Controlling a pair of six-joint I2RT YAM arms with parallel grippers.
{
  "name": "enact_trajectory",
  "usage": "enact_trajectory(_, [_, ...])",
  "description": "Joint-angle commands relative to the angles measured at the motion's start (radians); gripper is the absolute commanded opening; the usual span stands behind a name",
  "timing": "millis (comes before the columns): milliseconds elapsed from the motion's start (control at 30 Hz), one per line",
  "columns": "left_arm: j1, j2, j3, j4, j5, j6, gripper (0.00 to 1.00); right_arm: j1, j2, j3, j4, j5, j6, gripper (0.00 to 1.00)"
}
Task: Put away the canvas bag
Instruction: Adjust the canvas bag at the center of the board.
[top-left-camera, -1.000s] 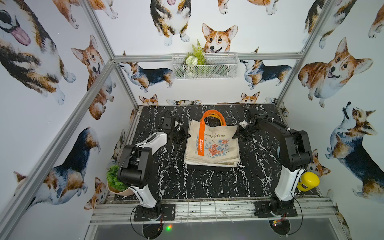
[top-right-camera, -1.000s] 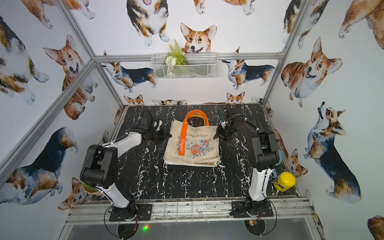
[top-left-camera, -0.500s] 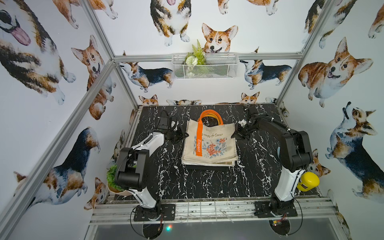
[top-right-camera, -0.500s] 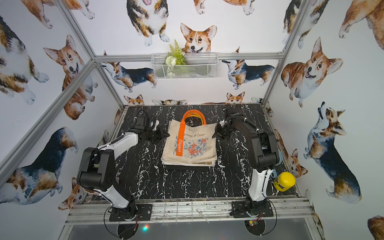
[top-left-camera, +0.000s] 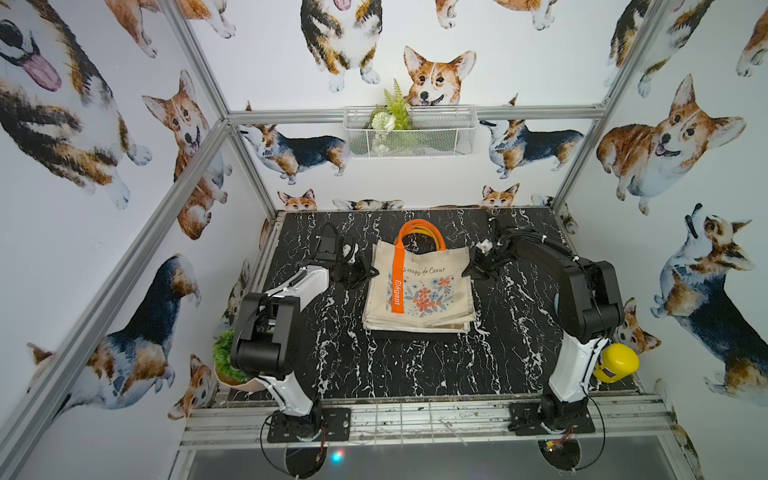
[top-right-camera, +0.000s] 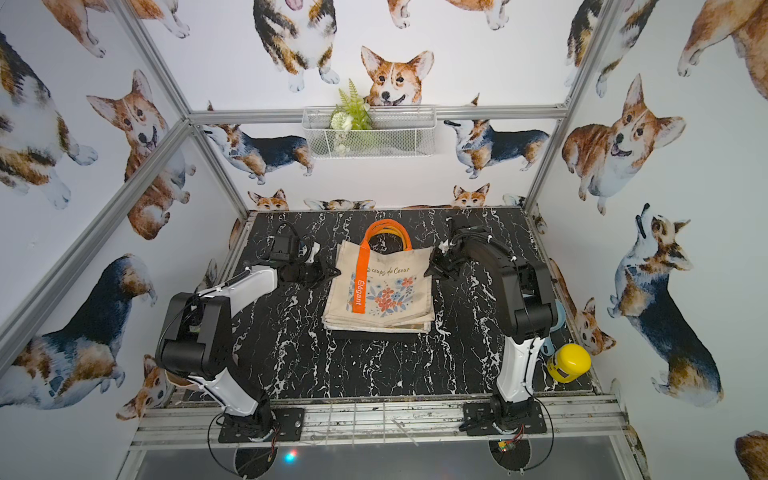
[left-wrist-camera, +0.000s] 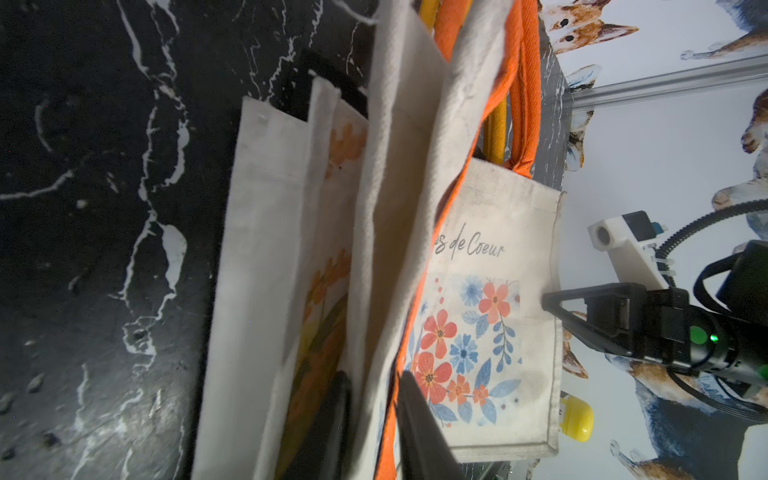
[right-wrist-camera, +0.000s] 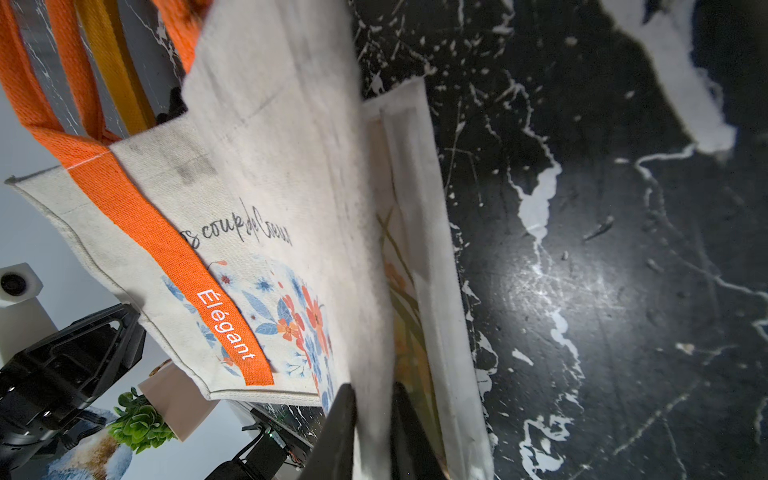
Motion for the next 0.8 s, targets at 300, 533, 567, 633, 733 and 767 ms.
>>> enact_trajectory(300, [0.002, -0.026, 0.031, -0.049, 0.015, 0.023, 0.31, 0.003, -0.012, 0.009, 0.010, -0.029, 0.015, 0.19])
enact_trajectory(533, [0.001, -0.026, 0.041, -0.056, 0.019, 0.022, 0.27, 0.003, -0.016, 0.009, 0.006, -0.027, 0.015, 0.19])
enact_trajectory(567, [0.001, -0.026, 0.042, -0.055, 0.021, 0.020, 0.20, 0.003, -0.018, 0.009, 0.006, -0.027, 0.016, 0.19])
enact_trajectory(633, [0.001, -0.026, 0.048, -0.056, 0.027, 0.019, 0.00, 0.003, -0.019, 0.010, 0.009, -0.033, 0.019, 0.19])
enact_trajectory(733, [0.002, -0.026, 0.052, -0.053, 0.037, 0.016, 0.00, 0.005, -0.023, 0.014, 0.011, -0.040, 0.024, 0.19])
enact_trajectory(767, [0.002, -0.026, 0.052, -0.051, 0.037, 0.014, 0.00, 0.006, -0.024, 0.016, 0.011, -0.044, 0.025, 0.19])
